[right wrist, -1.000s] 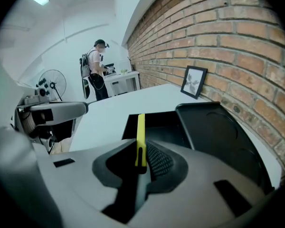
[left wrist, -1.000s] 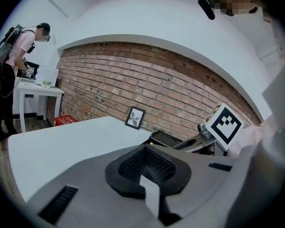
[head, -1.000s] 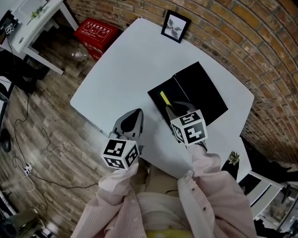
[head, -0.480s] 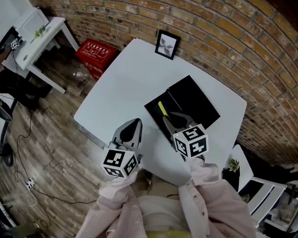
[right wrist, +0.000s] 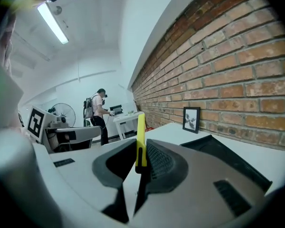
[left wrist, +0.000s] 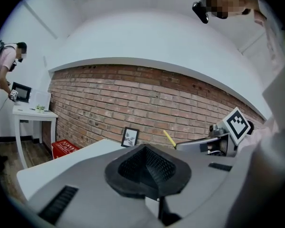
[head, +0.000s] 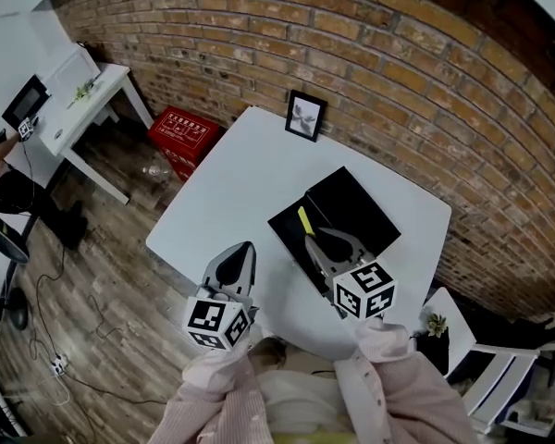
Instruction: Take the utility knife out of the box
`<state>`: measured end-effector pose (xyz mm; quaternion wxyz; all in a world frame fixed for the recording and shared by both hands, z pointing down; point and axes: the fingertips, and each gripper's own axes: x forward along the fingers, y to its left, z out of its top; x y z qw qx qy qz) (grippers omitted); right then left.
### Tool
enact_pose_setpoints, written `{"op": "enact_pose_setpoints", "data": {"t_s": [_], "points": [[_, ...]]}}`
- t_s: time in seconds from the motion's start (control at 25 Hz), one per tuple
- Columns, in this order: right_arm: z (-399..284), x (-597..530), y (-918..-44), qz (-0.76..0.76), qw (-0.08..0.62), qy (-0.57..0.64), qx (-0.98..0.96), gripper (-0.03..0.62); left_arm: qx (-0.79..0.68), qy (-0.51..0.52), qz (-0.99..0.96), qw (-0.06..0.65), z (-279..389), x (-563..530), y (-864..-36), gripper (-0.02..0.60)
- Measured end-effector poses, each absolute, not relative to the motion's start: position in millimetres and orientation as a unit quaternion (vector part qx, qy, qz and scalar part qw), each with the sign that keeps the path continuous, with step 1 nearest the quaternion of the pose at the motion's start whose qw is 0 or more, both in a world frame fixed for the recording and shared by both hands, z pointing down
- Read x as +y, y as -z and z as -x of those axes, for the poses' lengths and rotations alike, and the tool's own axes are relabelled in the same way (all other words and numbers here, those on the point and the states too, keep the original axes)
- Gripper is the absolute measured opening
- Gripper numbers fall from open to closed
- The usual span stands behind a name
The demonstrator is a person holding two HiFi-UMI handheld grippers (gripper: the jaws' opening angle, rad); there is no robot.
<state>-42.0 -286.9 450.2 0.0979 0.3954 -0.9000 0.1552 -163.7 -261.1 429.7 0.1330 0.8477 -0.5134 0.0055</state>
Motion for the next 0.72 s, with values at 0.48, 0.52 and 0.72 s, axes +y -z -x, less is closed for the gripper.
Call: {"op": "enact_pose_setpoints", "data": {"t_s": [0.48, 0.52, 0.72], "points": [[19.8, -278.7, -391.1, -0.422, 0.004, -0.117, -0.899, 0.067, -0.534, 0.015, -0.841, 0.088, 174.6, -255.6, -388.8, -0.008], [18.2, -277.9, -386.7, -0.424, -0.002, -0.113, -0.899, 0.067, -0.536, 0.017, -0.840, 0.085, 175.7, -255.2, -385.0, -0.008], [6.4, -276.0, -364.9, -0.440, -0.035, -0.089, -0.893, 0.067, -0.546, 0.028, -0.835, 0.070, 182.0, -256.3, -368.5, -0.008]]}}
